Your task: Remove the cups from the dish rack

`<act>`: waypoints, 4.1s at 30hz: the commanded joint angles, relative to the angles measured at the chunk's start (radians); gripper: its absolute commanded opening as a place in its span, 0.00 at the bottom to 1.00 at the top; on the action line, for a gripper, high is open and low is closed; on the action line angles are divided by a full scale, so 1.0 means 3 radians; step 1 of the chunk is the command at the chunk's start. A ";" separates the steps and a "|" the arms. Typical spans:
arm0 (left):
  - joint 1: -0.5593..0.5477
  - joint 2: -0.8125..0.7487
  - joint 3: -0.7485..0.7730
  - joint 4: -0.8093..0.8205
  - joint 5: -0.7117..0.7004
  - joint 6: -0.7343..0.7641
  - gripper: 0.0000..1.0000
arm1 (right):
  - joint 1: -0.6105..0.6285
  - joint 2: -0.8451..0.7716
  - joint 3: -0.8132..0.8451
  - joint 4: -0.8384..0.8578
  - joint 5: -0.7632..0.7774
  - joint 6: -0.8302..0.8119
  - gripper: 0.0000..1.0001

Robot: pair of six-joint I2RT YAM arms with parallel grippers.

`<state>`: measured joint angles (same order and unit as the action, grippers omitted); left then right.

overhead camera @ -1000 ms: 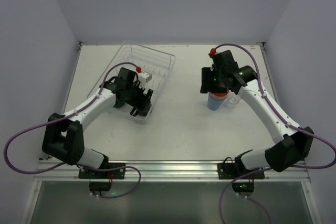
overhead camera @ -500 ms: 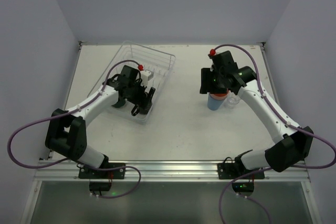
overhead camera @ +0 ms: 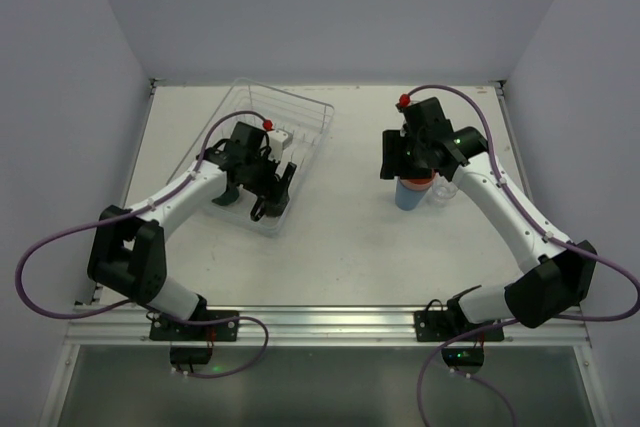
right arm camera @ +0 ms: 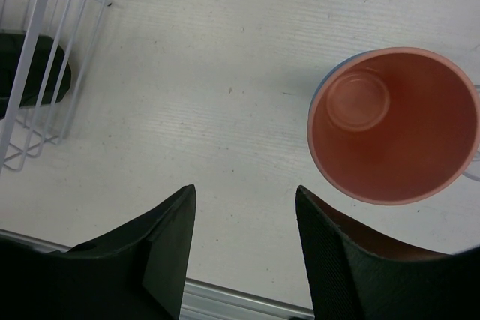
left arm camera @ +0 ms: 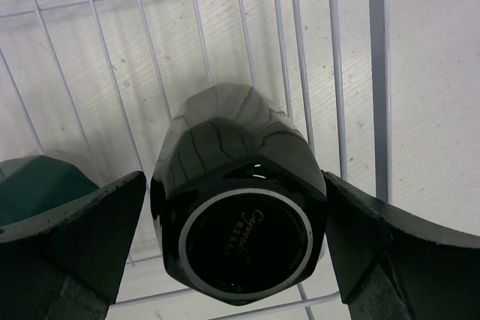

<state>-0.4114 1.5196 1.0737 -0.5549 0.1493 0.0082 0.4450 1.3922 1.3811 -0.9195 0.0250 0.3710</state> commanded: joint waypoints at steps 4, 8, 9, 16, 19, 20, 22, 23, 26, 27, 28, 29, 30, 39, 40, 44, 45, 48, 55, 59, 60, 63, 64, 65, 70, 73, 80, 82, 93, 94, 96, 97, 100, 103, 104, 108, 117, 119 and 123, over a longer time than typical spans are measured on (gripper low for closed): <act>-0.0014 0.0027 0.0159 0.0183 0.0136 -0.0119 1.00 | 0.0010 -0.0049 -0.0058 0.0089 -0.0068 -0.0091 0.58; -0.0014 0.0043 0.0149 0.0218 0.0111 -0.0135 1.00 | 0.0010 -0.0059 -0.0068 0.0105 -0.0068 -0.0086 0.58; -0.0014 0.0048 0.0149 0.0218 0.0111 -0.0135 1.00 | 0.0010 -0.0054 -0.0068 0.0110 -0.0068 -0.0086 0.59; -0.0014 0.0099 0.0149 0.0198 -0.0022 -0.0135 1.00 | 0.0015 -0.0039 -0.0068 0.0125 -0.0160 -0.0081 0.59; -0.0014 0.0135 0.0139 0.0223 -0.0053 -0.0165 1.00 | 0.0015 -0.0039 -0.0073 0.0135 -0.0175 -0.0076 0.59; -0.0009 0.0140 0.0133 0.0264 -0.0053 -0.0170 1.00 | 0.0010 -0.0039 -0.0073 0.0135 -0.0175 -0.0076 0.59; -0.0014 0.0150 0.0128 0.0290 -0.0053 -0.0191 0.99 | 0.0010 -0.0044 -0.0079 0.0135 -0.0170 -0.0076 0.59; -0.0014 0.0170 0.0128 0.0295 -0.0043 -0.0191 0.99 | 0.0015 -0.0039 -0.0079 0.0130 -0.0170 -0.0076 0.59; -0.0014 0.0196 0.0123 0.0326 -0.0058 -0.0206 0.95 | 0.0010 -0.0049 -0.0084 0.0130 -0.0165 -0.0076 0.59; -0.0014 0.0201 0.0123 0.0326 -0.0053 -0.0206 0.91 | 0.0010 -0.0054 -0.0084 0.0125 -0.0165 -0.0076 0.59; -0.0014 0.0201 0.0123 0.0326 -0.0048 -0.0216 0.88 | 0.0015 -0.0064 -0.0089 0.0125 -0.0155 -0.0076 0.59; -0.0014 0.0201 0.0118 0.0326 -0.0053 -0.0217 0.84 | 0.0010 -0.0059 -0.0089 0.0120 -0.0150 -0.0076 0.59; -0.0014 0.0196 0.0123 0.0321 -0.0053 -0.0217 0.72 | 0.0010 -0.0064 -0.0089 0.0115 -0.0140 -0.0076 0.59; -0.0014 0.0099 0.0261 0.0111 -0.0283 -0.0232 0.00 | 0.0010 -0.0085 -0.0068 0.0125 -0.0144 -0.0035 0.59; -0.0009 0.0069 0.0266 0.0101 -0.0308 -0.0232 0.00 | 0.0010 -0.0085 -0.0063 0.0120 -0.0140 -0.0025 0.59; -0.0004 -0.0013 0.0328 0.0055 -0.0355 -0.0237 0.00 | 0.0010 -0.0085 -0.0063 0.0130 -0.0129 -0.0009 0.59; -0.0009 -0.0034 0.0343 0.0055 -0.0365 -0.0247 0.00 | 0.0010 -0.0090 -0.0068 0.0130 -0.0129 -0.0004 0.59; -0.0004 -0.0141 0.0465 0.0004 -0.0401 -0.0252 0.00 | 0.0010 -0.0110 -0.0094 0.0151 -0.0134 0.0011 0.59; -0.0004 -0.0447 0.0992 -0.0186 -0.0258 -0.0298 0.00 | 0.0010 -0.0141 0.0008 0.0253 -0.0482 0.0088 0.60; -0.0004 -0.0657 0.1207 -0.0145 0.0028 -0.0354 0.00 | 0.0005 -0.0161 0.0136 0.0345 -0.0859 0.0220 0.60; -0.0004 -0.0708 0.1207 -0.0114 0.0166 -0.0375 0.00 | 0.0005 -0.0166 0.0162 0.0365 -0.0921 0.0292 0.59; -0.0004 -0.0928 0.1166 0.0070 0.0366 -0.0421 0.00 | -0.0031 -0.0202 0.0254 0.0462 -0.1257 0.0485 0.58; -0.0004 -0.1045 0.1131 0.0202 0.0513 -0.0436 0.00 | -0.0087 -0.0243 0.0249 0.0569 -0.1376 0.0552 0.58; -0.0004 -0.1107 0.1085 0.0274 0.0596 -0.0462 0.00 | -0.0113 -0.0269 0.0239 0.0641 -0.1498 0.0609 0.57; -0.0004 -0.1399 0.0656 0.0856 0.1153 -0.0574 0.00 | -0.0347 -0.0407 -0.0011 0.1202 -0.2393 0.1155 0.57; -0.0004 -0.1542 0.0365 0.1295 0.1470 -0.0743 0.00 | -0.0460 -0.0488 -0.0266 0.1651 -0.2857 0.1518 0.56; -0.0004 -0.1655 -0.0035 0.2237 0.1839 -0.1391 0.00 | -0.0486 -0.0683 -0.0569 0.2186 -0.3146 0.1567 0.54; -0.0004 -0.1645 -0.0081 0.2492 0.1844 -0.1566 0.00 | -0.0486 -0.0805 -0.0661 0.2191 -0.3080 0.1423 0.54; -0.0004 -0.1497 -0.0735 0.4384 0.1390 -0.3579 0.00 | -0.0476 -0.1608 -0.1837 0.3693 -0.2968 0.1182 0.51; -0.0009 -0.1476 -0.0893 0.4775 0.1338 -0.3738 0.00 | -0.0481 -0.1669 -0.2035 0.4053 -0.2922 0.1217 0.51; -0.0014 -0.1420 -0.1042 0.5318 0.1191 -0.4152 0.00 | -0.0481 -0.1752 -0.2174 0.4362 -0.2850 0.1294 0.51; -0.0014 -0.1409 -0.1149 0.5438 0.1144 -0.4240 0.00 | -0.0476 -0.1747 -0.2180 0.4399 -0.2839 0.1310 0.51; -0.0024 -0.1379 -0.1257 0.5822 0.0970 -0.4470 0.00 | -0.0476 -0.1634 -0.2226 0.4762 -0.2915 0.1504 0.49; -0.0030 -0.1363 -0.1395 0.6123 0.0791 -0.4629 0.00 | -0.0420 -0.1527 -0.2247 0.5053 -0.2911 0.1632 0.48; -0.0030 -0.1358 -0.1487 0.6205 0.0740 -0.4720 0.00 | -0.0399 -0.1506 -0.2241 0.5105 -0.2881 0.1672 0.48; -0.0045 -0.1277 -0.1630 0.6589 0.0510 -0.4890 0.00 | -0.0302 -0.1266 -0.2195 0.5376 -0.2895 0.1836 0.47; -0.0106 -0.1098 -0.1723 0.7003 0.0407 -0.5008 0.00 | -0.0037 -0.0826 -0.1951 0.5831 -0.2906 0.2046 0.45; -0.0132 -0.1042 -0.1728 0.7049 0.0377 -0.5043 0.00 | -0.0016 -0.0735 -0.1914 0.5877 -0.2906 0.2082 0.45; -0.0183 -0.0949 -0.1728 0.7213 0.0341 -0.5110 0.00 | 0.0050 -0.0612 -0.1797 0.5923 -0.2891 0.2097 0.44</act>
<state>-0.4496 1.2346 0.5407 1.2125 0.3092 -1.4830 0.4458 1.1885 0.7807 0.7715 -0.8543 0.9901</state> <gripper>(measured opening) 0.810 0.447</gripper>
